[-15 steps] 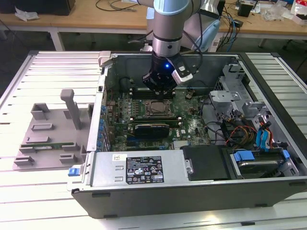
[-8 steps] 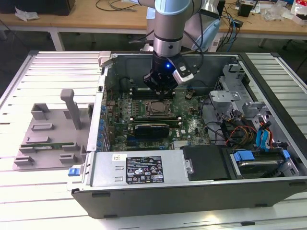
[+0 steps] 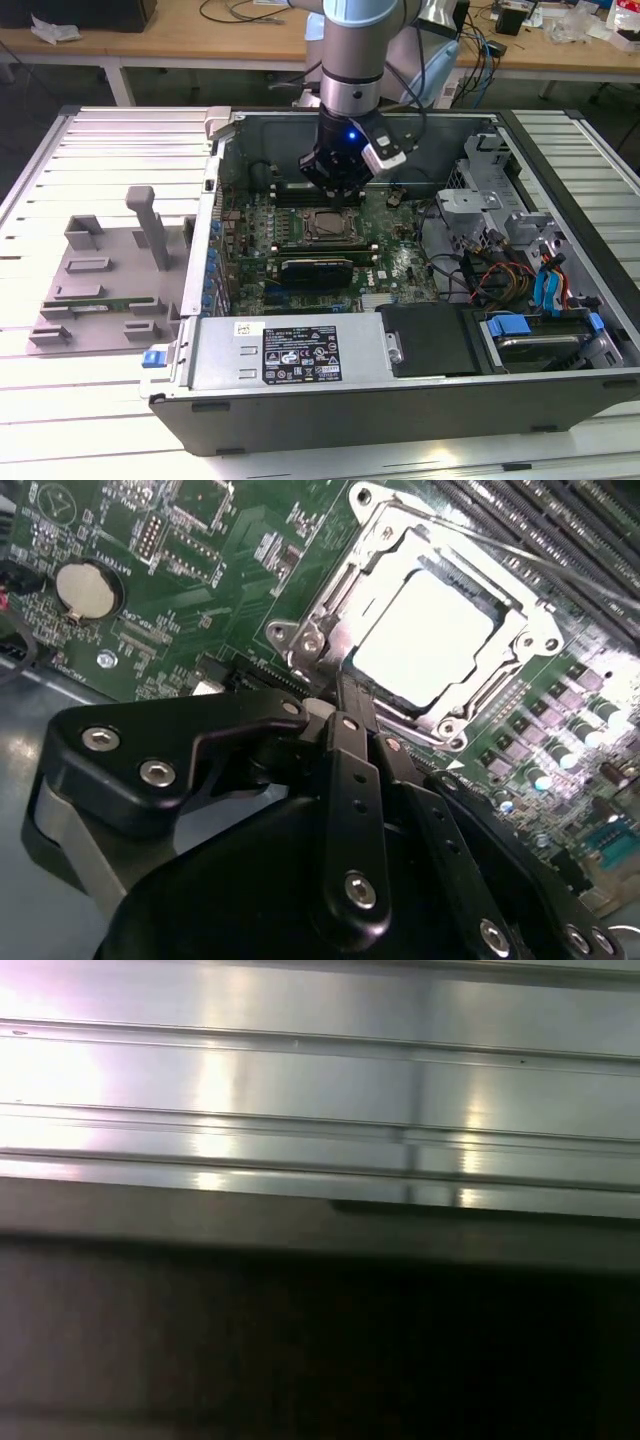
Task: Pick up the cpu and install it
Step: 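Install the first cpu locking lever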
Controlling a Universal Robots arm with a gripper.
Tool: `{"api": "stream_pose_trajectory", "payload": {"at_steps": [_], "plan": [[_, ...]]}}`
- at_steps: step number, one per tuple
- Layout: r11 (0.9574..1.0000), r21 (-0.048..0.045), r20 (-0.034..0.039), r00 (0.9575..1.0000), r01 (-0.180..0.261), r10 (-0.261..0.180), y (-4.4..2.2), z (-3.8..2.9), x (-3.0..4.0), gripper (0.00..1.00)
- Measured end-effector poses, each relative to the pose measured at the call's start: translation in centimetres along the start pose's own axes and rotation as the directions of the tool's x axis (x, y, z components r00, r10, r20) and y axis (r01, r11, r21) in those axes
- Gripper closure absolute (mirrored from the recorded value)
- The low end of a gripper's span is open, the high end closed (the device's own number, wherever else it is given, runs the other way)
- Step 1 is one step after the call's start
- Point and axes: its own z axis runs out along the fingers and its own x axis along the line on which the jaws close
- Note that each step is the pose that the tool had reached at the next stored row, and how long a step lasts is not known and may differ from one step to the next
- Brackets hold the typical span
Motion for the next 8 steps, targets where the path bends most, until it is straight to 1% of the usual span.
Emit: {"api": "stream_pose_trajectory", "payload": {"at_steps": [3, 4, 8], "plan": [[1.0000, 0.0001, -0.0001, 1.0000, 0.000, 0.000, -0.67, 0.02, 0.04, 0.89], [1.0000, -0.0001, 0.0000, 1.0000, 0.000, 0.000, -1.06, 0.03, 0.07, 0.89], [1.0000, 0.0000, 0.0000, 1.0000, 0.000, 0.000, -1.74, 0.05, 0.11, 0.89]]}}
